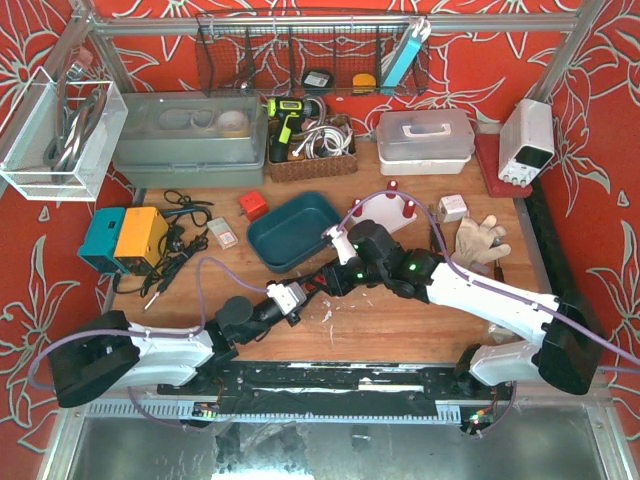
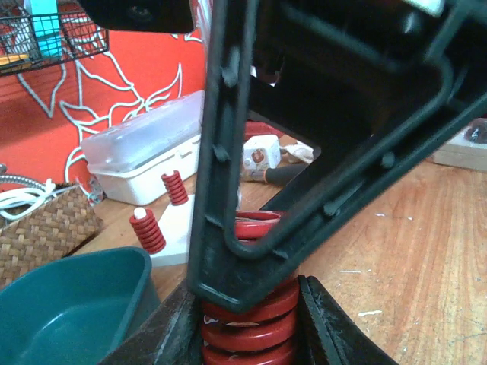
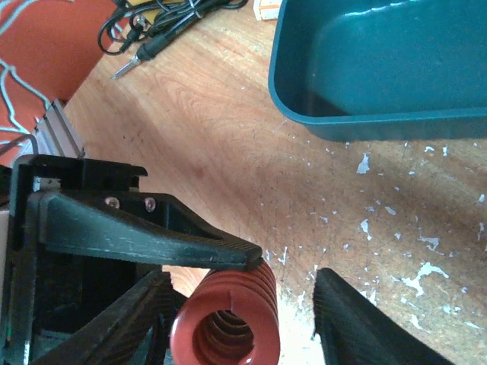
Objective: Install the large spring
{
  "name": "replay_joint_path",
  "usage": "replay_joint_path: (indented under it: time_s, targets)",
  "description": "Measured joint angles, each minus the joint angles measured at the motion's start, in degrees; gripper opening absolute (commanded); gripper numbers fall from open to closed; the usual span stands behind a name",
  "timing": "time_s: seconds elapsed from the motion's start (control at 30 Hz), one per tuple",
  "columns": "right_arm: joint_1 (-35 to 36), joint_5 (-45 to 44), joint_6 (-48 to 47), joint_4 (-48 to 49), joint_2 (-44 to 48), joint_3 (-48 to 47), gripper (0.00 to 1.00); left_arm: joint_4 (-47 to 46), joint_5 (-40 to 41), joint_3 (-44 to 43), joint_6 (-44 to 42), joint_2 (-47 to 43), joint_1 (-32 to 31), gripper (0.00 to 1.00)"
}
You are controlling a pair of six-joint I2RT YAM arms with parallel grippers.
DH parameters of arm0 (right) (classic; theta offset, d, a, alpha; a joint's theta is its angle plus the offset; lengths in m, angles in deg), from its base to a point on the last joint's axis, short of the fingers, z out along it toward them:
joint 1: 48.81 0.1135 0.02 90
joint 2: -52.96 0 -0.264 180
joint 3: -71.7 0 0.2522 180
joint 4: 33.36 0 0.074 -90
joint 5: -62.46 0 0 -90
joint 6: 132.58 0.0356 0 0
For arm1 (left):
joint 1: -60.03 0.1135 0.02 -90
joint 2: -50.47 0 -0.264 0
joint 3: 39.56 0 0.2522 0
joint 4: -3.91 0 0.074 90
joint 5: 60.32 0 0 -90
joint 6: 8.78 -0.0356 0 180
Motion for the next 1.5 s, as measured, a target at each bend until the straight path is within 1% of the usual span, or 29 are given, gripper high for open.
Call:
replay_joint_path:
  time_s: [0.2, 0.27, 0.3, 0.33, 0.4, 0.43, 0.47, 0.5, 0.57, 0.6, 0.83, 0.93, 1.07, 1.3, 1.5]
  targets:
    - [0.76, -0.13, -0.52, -0.22, -1.4, -0.74, 0.25, -0.26, 0.02, 0.0, 0.09, 0.0, 0.0, 0.1]
    - [0.83, -0.5, -0.81, -0.5, -1.4, -0.81, 0.16, -0.28, 0.02, 0.0, 0.15, 0.0, 0.0, 0.15]
    - [0.83, -0.52, -1.25, -0.52, -1.4, -0.83, 0.11, -0.24, 0.04, -0.02, 0.15, 0.0, 0.0, 0.21]
    - [0.85, -0.57, -1.29, -0.59, -1.4, -0.83, 0.08, -0.24, 0.04, -0.02, 0.17, 0.0, 0.0, 0.29]
    - [0.85, -0.74, -1.38, -0.61, -1.36, -0.83, 0.0, -0.24, 0.09, -0.02, 0.2, 0.02, 0.0, 0.48]
    - [0.85, -0.94, -1.4, -0.61, -1.33, -0.83, 0.0, -0.26, 0.15, -0.02, 0.33, 0.07, 0.0, 0.58]
    - [0.87, -1.07, -1.44, -0.72, -1.27, -0.83, 0.0, -0.35, 0.24, -0.02, 0.37, 0.13, 0.0, 0.7]
    - [0.9, -1.6, -1.46, -1.07, -1.16, -0.83, 0.0, -0.44, 0.39, -0.13, 0.39, 0.2, -0.02, 0.78]
    - [0.92, -3.13, -1.68, -1.49, -0.79, -0.83, 0.0, -0.63, 0.83, -0.52, 0.52, 0.35, -0.04, 0.98]
    - [0.92, -4.39, -1.86, -1.66, -0.5, -0.83, 0.0, -0.74, 1.01, -0.7, 0.57, 0.44, -0.04, 1.0]
    - [0.0, -16.68, -5.97, -5.2, 1.7, -1.44, 0.0, -0.68, 2.19, -1.01, 0.68, 0.52, -0.04, 1.0]
    - [-1.97, -23.21, -8.39, -6.73, 1.6, -2.67, 0.0, -0.35, 2.49, -1.05, 0.81, 0.52, -0.04, 1.0]
    - [-6.47, -30.32, -11.45, -7.5, -0.63, -4.72, 0.0, 0.52, 3.23, -1.44, 0.92, 0.5, -0.04, 1.0]
    - [-15.41, -35.36, -14.84, -7.52, -8.92, -8.13, 0.0, 1.57, 4.0, -1.6, 1.49, -0.59, -0.04, 1.0]
    - [-18.64, -34.82, -15.72, -7.41, -13.94, -10.64, 0.0, 1.99, 4.11, -1.6, 1.68, -1.03, -0.04, 1.0]
